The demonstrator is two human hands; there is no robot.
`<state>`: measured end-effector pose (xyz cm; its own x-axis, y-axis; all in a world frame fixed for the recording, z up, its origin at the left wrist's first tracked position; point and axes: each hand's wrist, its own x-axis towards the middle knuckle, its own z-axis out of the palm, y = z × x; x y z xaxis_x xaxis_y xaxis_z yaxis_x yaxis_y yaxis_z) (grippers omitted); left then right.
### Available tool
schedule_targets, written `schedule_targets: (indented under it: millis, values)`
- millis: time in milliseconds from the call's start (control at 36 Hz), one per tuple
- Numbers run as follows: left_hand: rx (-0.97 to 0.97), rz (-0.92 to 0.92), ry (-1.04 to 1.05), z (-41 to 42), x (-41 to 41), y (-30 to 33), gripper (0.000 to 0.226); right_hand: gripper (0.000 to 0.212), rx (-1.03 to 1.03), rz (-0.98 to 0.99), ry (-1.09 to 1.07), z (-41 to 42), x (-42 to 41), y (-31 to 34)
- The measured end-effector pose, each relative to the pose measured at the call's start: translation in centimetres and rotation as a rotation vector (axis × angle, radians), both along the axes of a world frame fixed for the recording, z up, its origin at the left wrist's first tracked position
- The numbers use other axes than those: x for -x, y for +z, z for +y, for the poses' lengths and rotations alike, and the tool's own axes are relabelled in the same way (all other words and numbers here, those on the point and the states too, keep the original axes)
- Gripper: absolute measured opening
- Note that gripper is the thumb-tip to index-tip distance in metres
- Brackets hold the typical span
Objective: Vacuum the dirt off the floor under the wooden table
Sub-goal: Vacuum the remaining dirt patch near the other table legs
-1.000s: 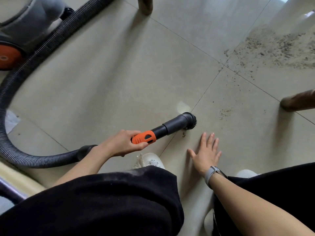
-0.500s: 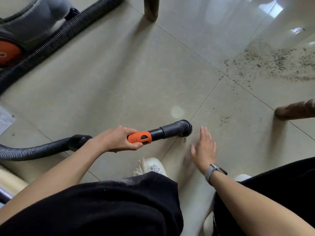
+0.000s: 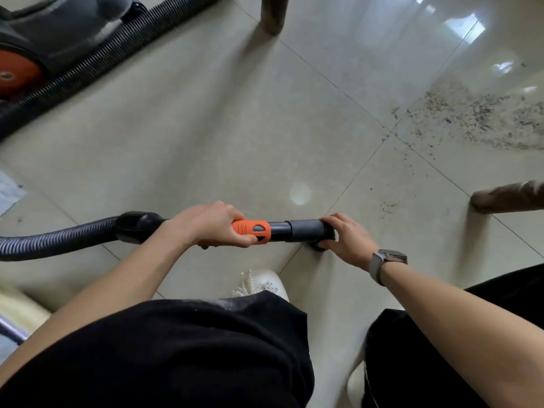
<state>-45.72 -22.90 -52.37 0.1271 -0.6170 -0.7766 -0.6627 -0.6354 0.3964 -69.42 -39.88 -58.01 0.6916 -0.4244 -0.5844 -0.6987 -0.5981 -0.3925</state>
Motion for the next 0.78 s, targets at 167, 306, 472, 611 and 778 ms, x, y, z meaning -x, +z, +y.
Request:
schedule_targets:
  millis: [167,306,472,611,778]
  values:
    - [0.009,-0.095,-0.067,0.1,0.3,0.3,0.041,0.047,0.004,0.032,0.021,1.0,0.3,-0.1]
    - [0.093,-0.134,-0.036,-0.4,1.0,0.0,0.041,0.045,0.069,0.006,0.031,-0.8,-0.7,-0.2]
    - [0.143,-0.098,-0.006,-1.7,1.2,-0.4,0.041,0.045,0.129,0.043,0.017,-2.6,-1.4,-0.2]
    - [0.064,-0.074,-0.076,-1.1,1.0,-0.3,0.04,0.046,0.111,0.05,-0.021,0.9,1.0,-0.2]
    - [0.07,-0.166,-0.132,-0.2,0.9,-0.1,0.043,0.045,0.062,-0.001,-0.063,2.0,1.3,-0.5]
